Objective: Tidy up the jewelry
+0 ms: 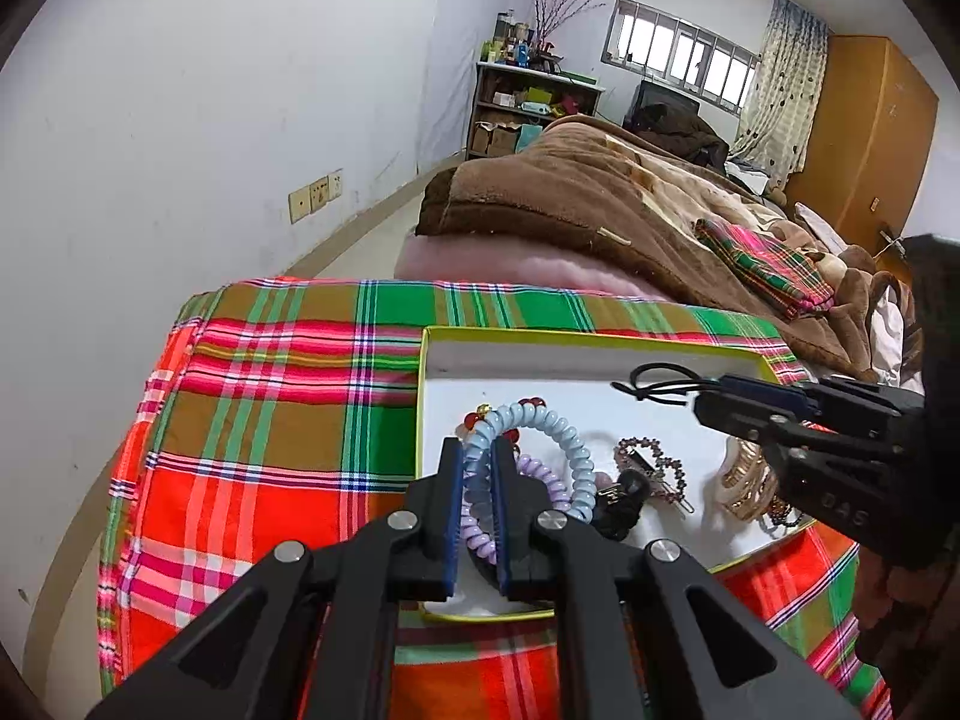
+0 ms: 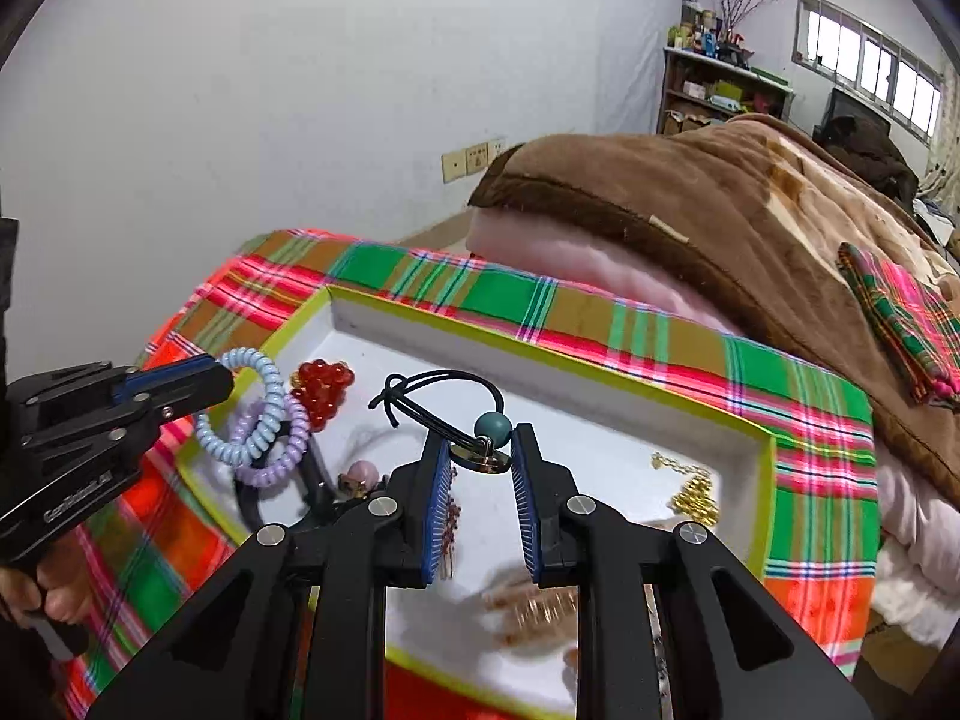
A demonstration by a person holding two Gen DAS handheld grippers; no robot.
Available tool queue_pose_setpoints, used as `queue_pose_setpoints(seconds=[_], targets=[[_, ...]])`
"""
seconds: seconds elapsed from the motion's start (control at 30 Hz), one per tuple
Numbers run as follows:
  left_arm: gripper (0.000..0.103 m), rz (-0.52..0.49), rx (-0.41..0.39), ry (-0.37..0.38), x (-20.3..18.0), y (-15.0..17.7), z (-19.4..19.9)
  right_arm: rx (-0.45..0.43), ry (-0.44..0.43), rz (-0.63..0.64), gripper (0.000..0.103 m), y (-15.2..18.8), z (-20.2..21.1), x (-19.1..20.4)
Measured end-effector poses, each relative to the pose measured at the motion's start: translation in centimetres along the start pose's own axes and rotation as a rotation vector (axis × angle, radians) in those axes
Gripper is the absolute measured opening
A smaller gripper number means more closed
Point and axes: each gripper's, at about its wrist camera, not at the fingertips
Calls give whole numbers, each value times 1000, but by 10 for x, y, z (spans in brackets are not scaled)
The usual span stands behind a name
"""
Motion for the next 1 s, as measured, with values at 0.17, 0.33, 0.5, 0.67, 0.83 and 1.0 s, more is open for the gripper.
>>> queue_pose_setpoints(seconds=[0.17, 0.33, 0.5, 0.67, 0.83, 1.0], targets=[[10, 1, 7, 15, 3, 3, -4, 31, 2, 12, 21, -3, -15, 5], [10, 6, 6, 10, 8, 5, -8, 48, -9, 32, 21, -2, -20, 9], [10, -2, 4, 11, 8, 5, -8, 40, -20, 42, 29, 0, -17, 13], [11, 6, 0, 27, 7, 4, -5, 24, -30, 25, 29, 0, -8, 12], [17, 28, -3, 32, 10, 4, 0, 6, -37, 17, 29, 5, 8, 10], [21, 35, -18, 36, 6, 9, 12, -14, -53, 10, 29, 16, 28, 11]])
Point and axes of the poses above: each gripper's, at about its wrist camera, not at the fingertips, and z roughly against the way its jaws point, x to its left, y to its underside, and after that the axes turned 15 degrees about y, right-handed
